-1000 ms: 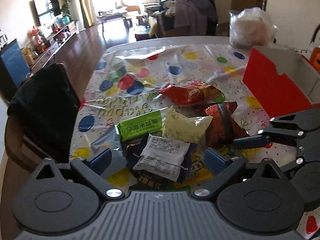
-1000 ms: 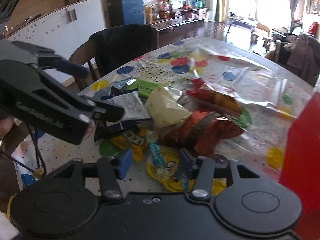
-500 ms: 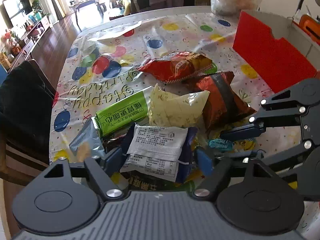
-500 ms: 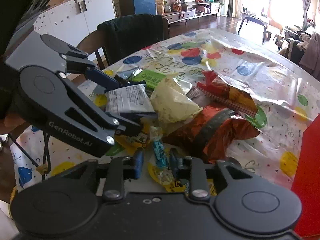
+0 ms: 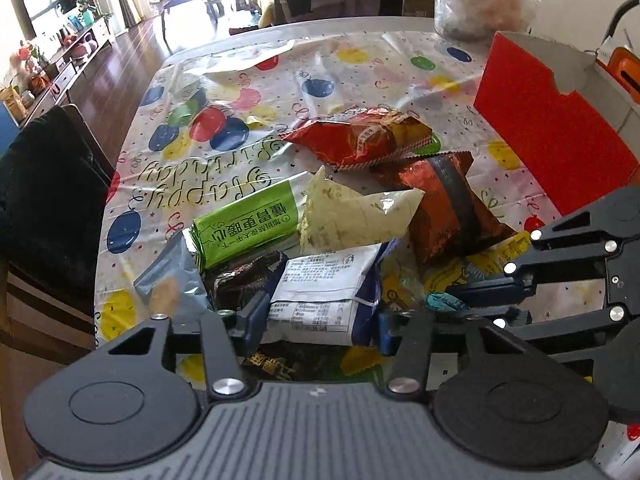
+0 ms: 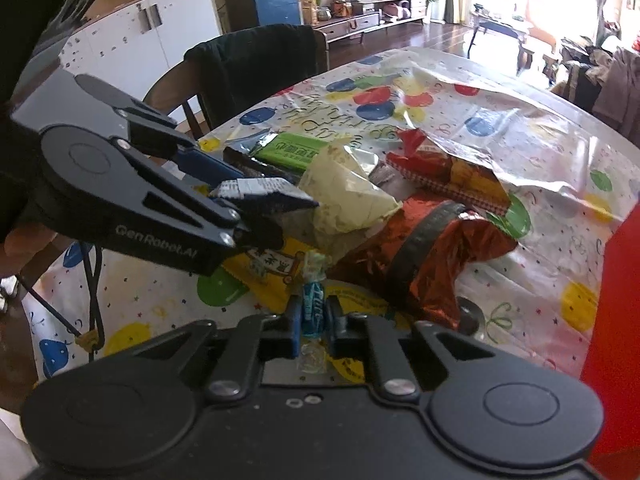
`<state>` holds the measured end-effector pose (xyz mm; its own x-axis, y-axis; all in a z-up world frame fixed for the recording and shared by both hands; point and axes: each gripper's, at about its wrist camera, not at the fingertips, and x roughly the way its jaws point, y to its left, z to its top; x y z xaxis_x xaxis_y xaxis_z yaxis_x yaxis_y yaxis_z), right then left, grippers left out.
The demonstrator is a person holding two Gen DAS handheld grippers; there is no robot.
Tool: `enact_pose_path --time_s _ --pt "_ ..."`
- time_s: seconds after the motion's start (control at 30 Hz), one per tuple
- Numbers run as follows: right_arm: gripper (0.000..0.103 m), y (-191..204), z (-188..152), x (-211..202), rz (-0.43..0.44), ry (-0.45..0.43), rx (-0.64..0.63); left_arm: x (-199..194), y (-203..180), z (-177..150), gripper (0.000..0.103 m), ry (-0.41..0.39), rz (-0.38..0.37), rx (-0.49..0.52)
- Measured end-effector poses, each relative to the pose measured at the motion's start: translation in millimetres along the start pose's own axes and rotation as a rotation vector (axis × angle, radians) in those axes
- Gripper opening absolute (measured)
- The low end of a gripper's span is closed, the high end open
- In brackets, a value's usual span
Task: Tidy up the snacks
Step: 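Lower the left tool toward the white packet while the right tool approaches the teal candy, then close the left tool on the white packet while the right tool grasps the teal candy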
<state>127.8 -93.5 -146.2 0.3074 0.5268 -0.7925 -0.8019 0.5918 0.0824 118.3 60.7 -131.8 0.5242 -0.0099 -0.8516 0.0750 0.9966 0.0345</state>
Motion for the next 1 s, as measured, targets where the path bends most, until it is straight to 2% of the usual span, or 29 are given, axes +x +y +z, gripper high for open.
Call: enact_pose_path --time_s 0.37,0.47,0.57,0.63,1.0 --pt "0.01 5 -12 -31 -0.051 -0.045 0.078 -19 6 -7 0.039 -0.062 -0.002 -0.062" --pt "0.01 8 -16 -44 -0.07 -0.069 0.103 -27 7 -11 0.025 -0.076 -0.016 -0.075" --pt "0.01 12 -19 -57 -0.09 -0.096 0.122 -35 7 -17 0.023 -0.092 -0.026 -0.072" --pt "0.01 14 -21 -64 -0.106 -0.108 0.132 -40 6 -20 0.018 -0.103 -0.029 -0.067" --pt "0.01 24 -25 -102 -0.181 -0.175 0.193 -61 6 -28 0.016 -0.164 -0.055 -0.08"
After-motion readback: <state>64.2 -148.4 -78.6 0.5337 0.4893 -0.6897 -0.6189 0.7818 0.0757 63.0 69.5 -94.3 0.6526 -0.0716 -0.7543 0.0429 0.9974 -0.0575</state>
